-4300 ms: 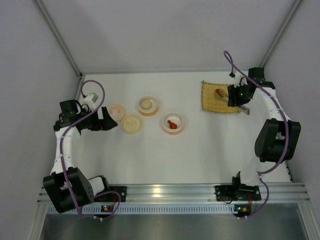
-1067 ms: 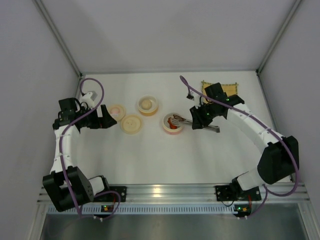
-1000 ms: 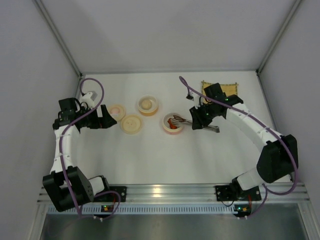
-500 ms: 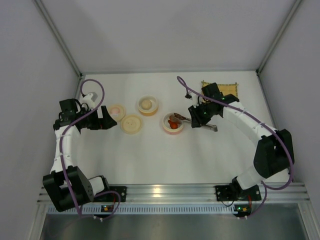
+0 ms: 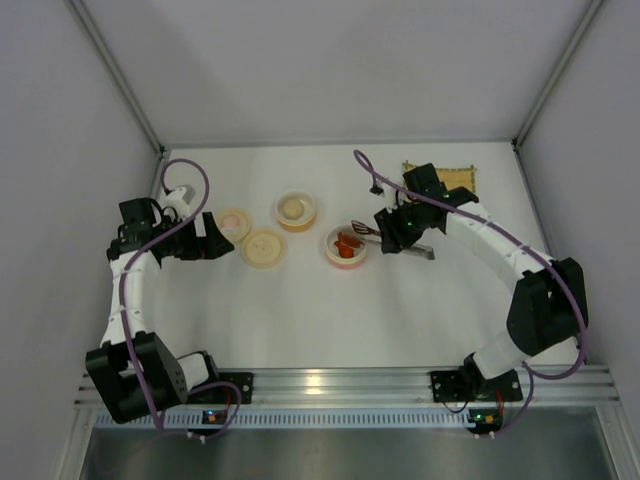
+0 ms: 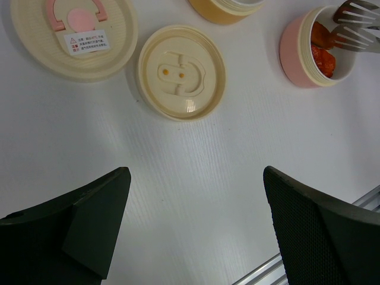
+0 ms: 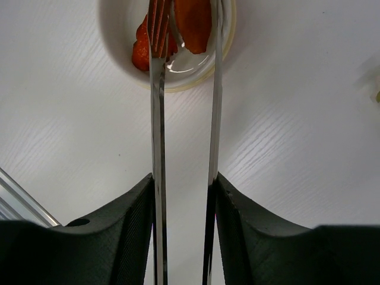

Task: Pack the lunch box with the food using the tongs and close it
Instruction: Place the fake food in the packing box, then place the clamp on the plate.

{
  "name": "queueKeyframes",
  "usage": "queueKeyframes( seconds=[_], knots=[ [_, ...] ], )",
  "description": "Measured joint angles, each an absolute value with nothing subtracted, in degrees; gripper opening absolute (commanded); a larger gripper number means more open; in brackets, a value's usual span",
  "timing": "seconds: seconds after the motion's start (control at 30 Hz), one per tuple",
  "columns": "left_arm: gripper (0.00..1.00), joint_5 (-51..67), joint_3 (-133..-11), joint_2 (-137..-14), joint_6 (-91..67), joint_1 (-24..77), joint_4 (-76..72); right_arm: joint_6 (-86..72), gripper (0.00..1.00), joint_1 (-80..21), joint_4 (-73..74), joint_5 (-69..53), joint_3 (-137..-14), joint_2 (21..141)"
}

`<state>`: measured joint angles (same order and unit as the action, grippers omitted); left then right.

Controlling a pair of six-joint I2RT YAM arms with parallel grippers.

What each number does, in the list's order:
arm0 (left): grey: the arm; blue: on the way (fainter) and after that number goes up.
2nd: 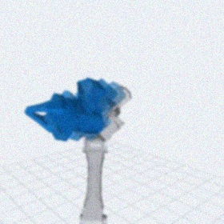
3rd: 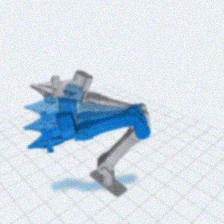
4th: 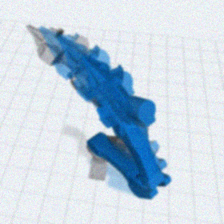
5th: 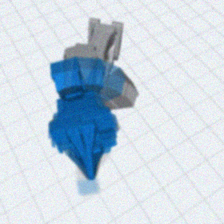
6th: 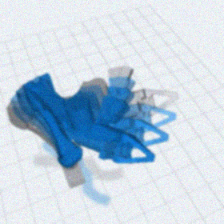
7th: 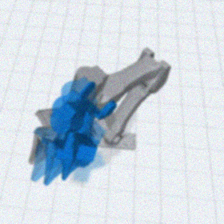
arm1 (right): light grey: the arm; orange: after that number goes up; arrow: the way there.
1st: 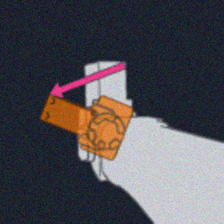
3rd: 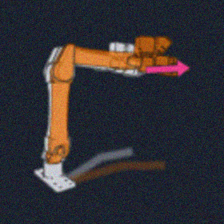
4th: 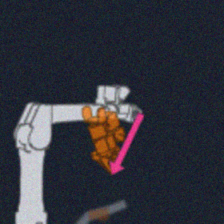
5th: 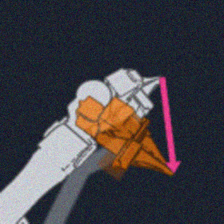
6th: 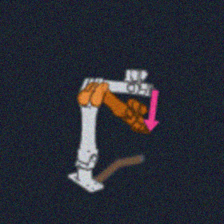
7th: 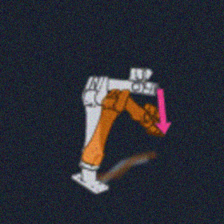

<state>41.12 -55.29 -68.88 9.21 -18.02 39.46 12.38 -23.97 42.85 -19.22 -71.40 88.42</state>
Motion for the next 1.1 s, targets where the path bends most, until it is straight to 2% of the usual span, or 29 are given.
queueKeyframes(
  seconds=[0.2, 0.47, 0.77, 0.9, 1.1],
  knots=[
    [0.98, 41.1, -55.3, -68.9, 9.2, -18.0, 39.5, 12.4, 0.45, -24.0, 43.1, -19.4, -72.4, 88.4],
    [0.98, 41.1, -55.3, -68.9, 9.3, -18.0, 39.5, 11.6, 0.41, -22.4, 43.1, -20.4, -74.0, 85.9],
    [0.98, 41.1, -55.3, -68.1, 9.6, -18.0, 39.5, 7.4, 0.38, -3.5, 37.8, -19.4, -71.5, 74.8],
    [0.98, 41.1, -55.3, -68.0, 9.6, -18.0, 39.5, 5.8, 0.37, -1.6, 33.4, -15.5, -66.8, 73.5],
    [0.98, 41.1, -55.8, -68.0, 9.5, -18.0, 39.5, 1.8, 0.36, -1.3, 27.3, -10.7, -63.7, 80.7]
  ],
)
